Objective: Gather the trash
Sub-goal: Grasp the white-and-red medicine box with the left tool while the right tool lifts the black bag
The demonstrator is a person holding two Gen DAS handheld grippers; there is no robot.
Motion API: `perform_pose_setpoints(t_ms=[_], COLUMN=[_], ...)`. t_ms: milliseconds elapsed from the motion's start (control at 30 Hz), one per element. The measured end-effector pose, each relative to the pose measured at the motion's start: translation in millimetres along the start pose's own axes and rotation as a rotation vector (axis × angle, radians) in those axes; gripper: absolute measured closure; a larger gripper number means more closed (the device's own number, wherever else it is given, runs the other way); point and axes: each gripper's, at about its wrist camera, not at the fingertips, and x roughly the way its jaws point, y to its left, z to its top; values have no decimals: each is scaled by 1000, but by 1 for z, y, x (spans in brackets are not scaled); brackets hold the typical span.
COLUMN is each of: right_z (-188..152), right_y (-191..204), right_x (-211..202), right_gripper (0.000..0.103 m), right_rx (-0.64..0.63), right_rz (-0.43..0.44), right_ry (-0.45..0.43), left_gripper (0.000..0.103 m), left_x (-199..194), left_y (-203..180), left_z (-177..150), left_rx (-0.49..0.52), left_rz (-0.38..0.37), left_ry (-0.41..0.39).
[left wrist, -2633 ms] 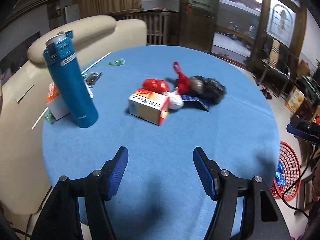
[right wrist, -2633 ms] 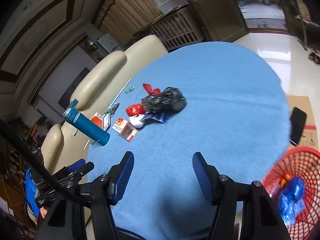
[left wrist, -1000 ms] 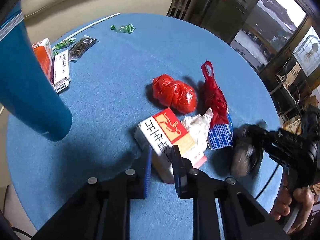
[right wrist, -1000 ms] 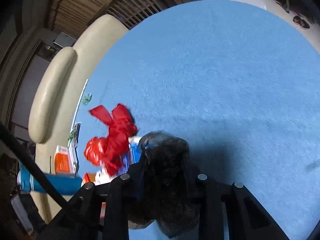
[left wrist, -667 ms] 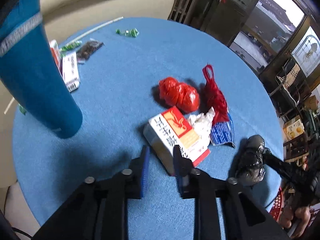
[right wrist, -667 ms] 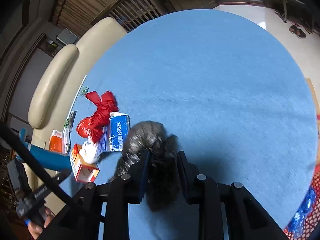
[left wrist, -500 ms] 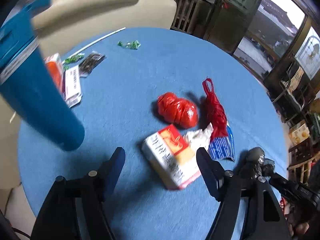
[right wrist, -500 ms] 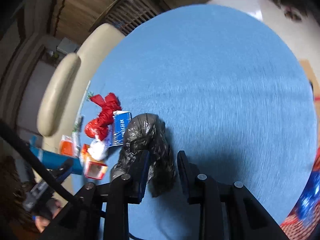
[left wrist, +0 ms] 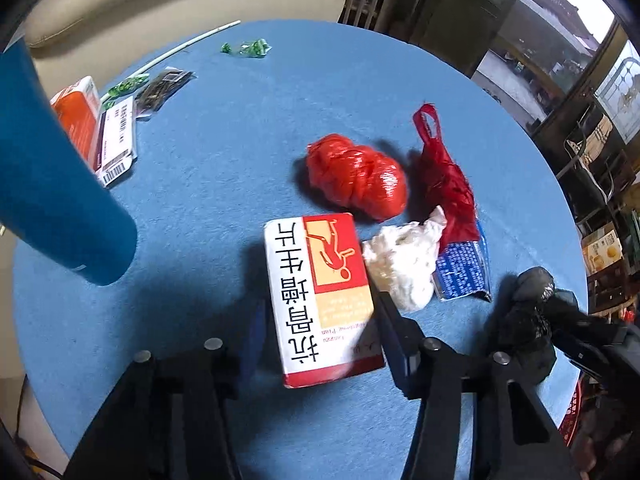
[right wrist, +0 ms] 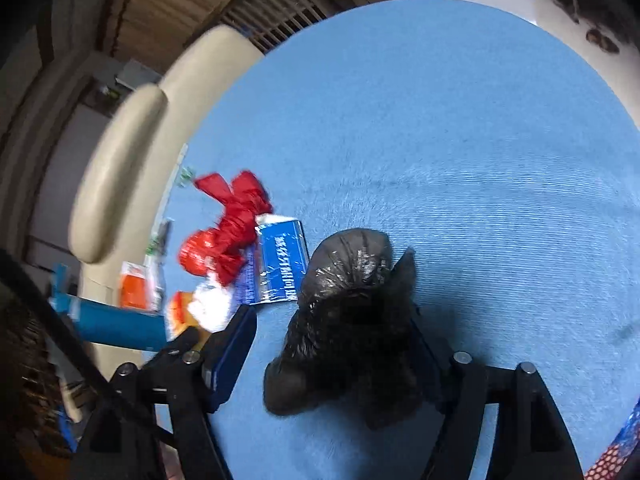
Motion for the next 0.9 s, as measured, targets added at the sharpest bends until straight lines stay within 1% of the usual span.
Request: perform_pose_setpoints(t_ms=[33, 67, 100, 133, 267, 367, 500, 700, 800, 900], right_z=[-2, -4, -7, -11, -23, -35, -51, -72, -83, -92], right_y=[4, 8, 9, 10, 15, 13, 4, -6, -13, -18], right_x=[8, 14, 19, 19, 4, -17, -49, -99, -124, -143], right_gripper=[45, 54, 58, 59, 61, 61, 61, 61, 61, 61], right_rx=[-23, -45, -59, -69, -129, -173, -197, -209, -212, -223], right_rz=[-28, -52, -51, -45, -65, -42, -13, 38, 57, 68], right_ry=[16, 31, 42, 32, -15, -54, -107, -195, -228, -251], left_gripper=[51, 51, 52, 52, 53, 53, 53, 53, 53, 53], left_x=[-1, -2, -4, -5, -17, -35, -60, -104, -126, -140], left_y=[3, 6, 8, 9, 11, 2, -20, -57, -76, -89], left_z=[-2, -3, -5, -7, -20, -34, -52, -77, -92, -101], left_rx=[2, 5, 9, 14, 29, 58, 131, 254, 320, 363], left_rz=[-5, -5, -5, -6, -15, -18, -6, 10, 23, 24], left_ry=[0, -1, -3, -6, -19, -47, -95, -191, -248, -284])
